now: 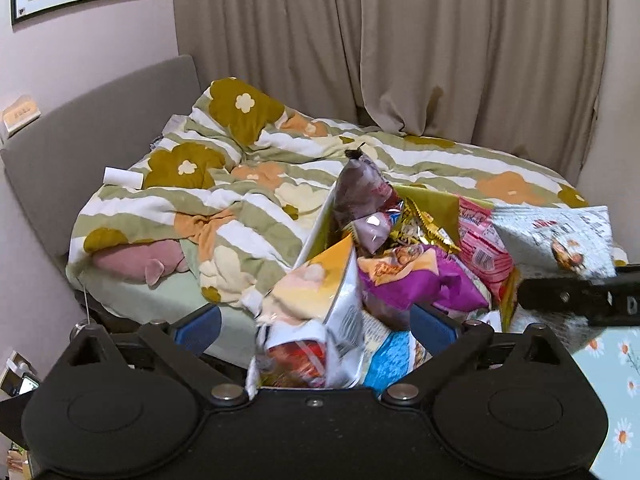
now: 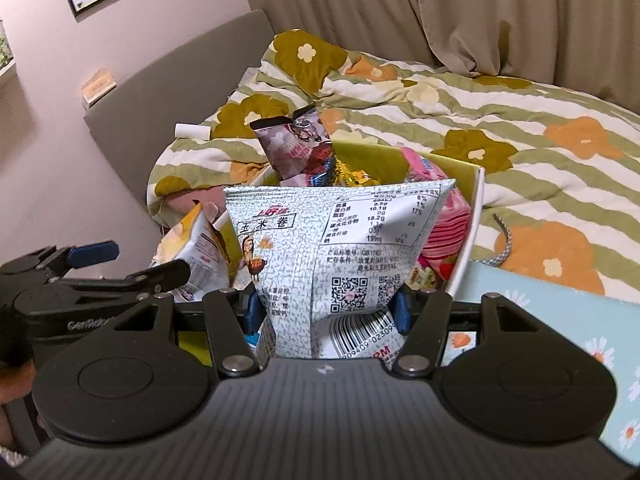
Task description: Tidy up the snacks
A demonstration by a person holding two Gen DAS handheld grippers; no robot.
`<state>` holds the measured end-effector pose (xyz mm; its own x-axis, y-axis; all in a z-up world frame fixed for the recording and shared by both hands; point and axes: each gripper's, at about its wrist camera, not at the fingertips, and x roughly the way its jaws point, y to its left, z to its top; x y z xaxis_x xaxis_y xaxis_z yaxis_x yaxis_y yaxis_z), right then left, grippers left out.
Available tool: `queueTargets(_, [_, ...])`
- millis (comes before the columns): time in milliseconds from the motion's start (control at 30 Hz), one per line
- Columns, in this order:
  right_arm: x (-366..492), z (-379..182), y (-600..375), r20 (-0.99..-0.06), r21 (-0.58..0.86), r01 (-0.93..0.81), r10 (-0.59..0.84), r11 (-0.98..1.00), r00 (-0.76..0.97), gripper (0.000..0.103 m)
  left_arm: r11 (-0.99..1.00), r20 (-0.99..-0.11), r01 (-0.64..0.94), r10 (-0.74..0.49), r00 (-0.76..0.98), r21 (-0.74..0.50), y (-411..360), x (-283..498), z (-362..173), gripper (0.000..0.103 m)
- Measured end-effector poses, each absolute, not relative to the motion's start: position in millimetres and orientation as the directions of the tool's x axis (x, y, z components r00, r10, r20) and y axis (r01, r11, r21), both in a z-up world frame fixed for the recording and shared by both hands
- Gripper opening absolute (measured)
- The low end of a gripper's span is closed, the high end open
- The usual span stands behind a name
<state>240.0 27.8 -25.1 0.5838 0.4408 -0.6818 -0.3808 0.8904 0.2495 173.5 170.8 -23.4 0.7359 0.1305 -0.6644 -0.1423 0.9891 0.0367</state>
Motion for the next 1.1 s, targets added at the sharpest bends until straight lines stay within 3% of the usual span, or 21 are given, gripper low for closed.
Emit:
queueTargets(67, [239.2,-26.4,31.7,-0.681,0.271,-0.359,0.441,0.893,0.585,0.075,0.990,-0.667,-0.134,0.130,0.734,0.045,174.9,167.0,-24.3,0.102])
queueTargets(133, [238.8,-31.1,35.9,-0.686,0.292,-0.329,0.437,0.898,0.582,0.082,0.990,-0.668,-0.126,0.131,0.733,0.055,178.8,160.5,-26.3,0.102])
queueTargets(200, [237.4,-37.3,38.2,-0.685,0.307,-0.291,0.422,0.906,0.594,0.103,0.991,-0.674,-0.117,0.125,0.728,0.058,181.8,154.4,-30.0,0.102])
queueTargets(600, [191.5,-32.5,35.7,-0.633,0.272,-0.137,0.285,0.952,0.720,0.103,0.998,-0.674,0.006,0.035,0.738,0.058,184.5,128.4,-35.1,0.102])
queueTargets(800, [158.3,-10.3,21.3,-0.587,0.248,-0.099,0.230,0.964,0.776,0.103,0.998,-0.624,0.039,0.002,0.781,0.053,169.4,112.7,-11.4,0.102])
queueTargets(1100, [101.6,20.9,-22.9,-0.591,0.084,0.019,0.035,0.996,0.806,0.103,0.997,-0.520,0.076,-0.049,0.853,0.030,125.5,74.9,25.2,0.103])
